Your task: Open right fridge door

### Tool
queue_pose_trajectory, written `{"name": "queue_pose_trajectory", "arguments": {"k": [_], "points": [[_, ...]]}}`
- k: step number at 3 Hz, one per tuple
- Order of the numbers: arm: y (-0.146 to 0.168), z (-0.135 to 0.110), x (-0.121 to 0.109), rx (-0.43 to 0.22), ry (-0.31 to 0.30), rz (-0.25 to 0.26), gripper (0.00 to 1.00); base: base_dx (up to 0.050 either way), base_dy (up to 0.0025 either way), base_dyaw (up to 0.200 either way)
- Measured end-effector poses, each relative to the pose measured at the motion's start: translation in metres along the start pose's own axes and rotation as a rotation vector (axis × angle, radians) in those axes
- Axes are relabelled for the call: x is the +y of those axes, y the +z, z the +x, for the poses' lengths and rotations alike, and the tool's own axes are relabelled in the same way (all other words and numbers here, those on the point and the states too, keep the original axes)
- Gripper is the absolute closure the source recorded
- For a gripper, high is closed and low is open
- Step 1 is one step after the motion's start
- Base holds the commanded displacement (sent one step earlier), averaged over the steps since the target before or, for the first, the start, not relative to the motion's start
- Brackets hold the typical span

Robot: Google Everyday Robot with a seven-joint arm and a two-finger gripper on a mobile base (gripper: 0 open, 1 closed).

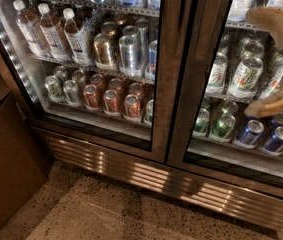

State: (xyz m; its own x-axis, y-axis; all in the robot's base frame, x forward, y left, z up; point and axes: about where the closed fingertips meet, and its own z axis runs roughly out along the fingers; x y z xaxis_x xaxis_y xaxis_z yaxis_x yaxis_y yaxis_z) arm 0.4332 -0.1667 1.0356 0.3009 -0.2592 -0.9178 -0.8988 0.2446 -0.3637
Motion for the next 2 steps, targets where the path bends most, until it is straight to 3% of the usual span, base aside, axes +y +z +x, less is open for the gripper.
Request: {"name": "queue_pose_trajectory", "arguments": {"k": [1, 2], "points": [[0.0034, -0.0061, -0.0433, 0.067, 0.018, 0.023, 0.00, 0.000, 0.00000, 0.000], [0.0035, -0.0060, -0.0433, 0.067, 0.018, 0.023, 0.00, 0.000, 0.00000, 0.000]]}}
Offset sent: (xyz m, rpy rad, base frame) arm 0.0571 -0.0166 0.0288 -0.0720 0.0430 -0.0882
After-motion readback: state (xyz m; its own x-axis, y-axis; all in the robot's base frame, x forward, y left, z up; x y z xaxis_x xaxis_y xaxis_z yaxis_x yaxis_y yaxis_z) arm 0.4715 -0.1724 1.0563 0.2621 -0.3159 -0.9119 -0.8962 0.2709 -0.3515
